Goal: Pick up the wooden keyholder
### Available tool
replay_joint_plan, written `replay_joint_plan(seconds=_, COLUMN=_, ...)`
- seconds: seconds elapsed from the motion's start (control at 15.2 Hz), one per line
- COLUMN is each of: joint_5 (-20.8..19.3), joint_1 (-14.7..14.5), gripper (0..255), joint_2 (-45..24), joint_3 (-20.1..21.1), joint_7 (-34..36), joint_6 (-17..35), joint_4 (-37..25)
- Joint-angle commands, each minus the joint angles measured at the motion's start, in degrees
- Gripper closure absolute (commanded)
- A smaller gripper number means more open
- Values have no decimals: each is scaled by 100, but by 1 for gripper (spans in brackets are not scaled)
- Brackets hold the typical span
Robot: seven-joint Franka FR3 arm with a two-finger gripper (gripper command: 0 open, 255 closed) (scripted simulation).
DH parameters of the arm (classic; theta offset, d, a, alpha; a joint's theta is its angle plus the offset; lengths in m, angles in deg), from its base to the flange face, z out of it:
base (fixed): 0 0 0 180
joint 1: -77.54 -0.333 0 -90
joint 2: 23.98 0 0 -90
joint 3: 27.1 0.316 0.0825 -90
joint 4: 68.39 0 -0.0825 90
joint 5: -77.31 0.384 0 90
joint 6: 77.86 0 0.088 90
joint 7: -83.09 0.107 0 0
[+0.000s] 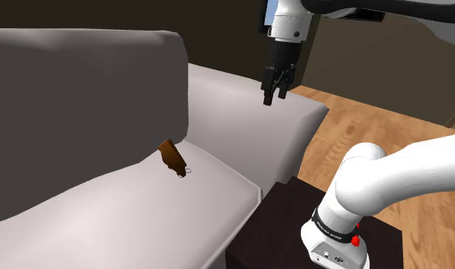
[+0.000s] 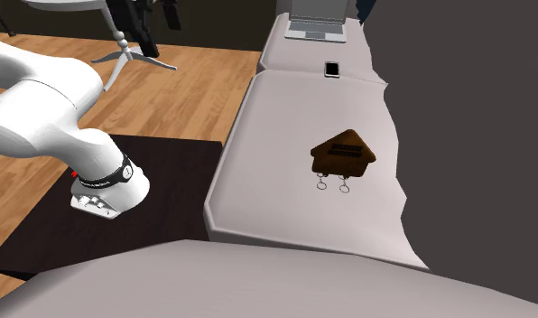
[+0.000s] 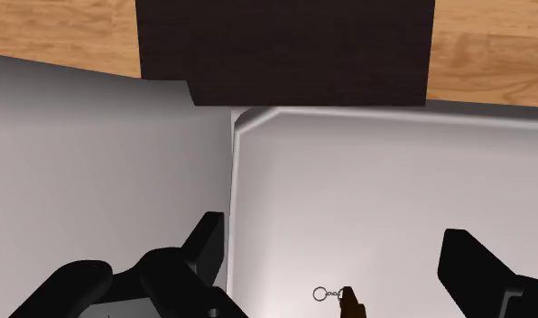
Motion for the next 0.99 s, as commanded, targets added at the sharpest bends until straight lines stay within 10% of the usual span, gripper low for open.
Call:
replay_joint_plan(seconds=0.0, joint_5=0, joint_1=0, gripper=0, joint_2=0, joint_3=0, joint_7=0, joint_6=0, joint_4=0)
replay_joint_plan(seconds=0.92, joint_5=-24, joint_1=-65, gripper=0, joint_2=-2676, joint_3=616, joint_7=533, joint_6=1918, joint_4=-719)
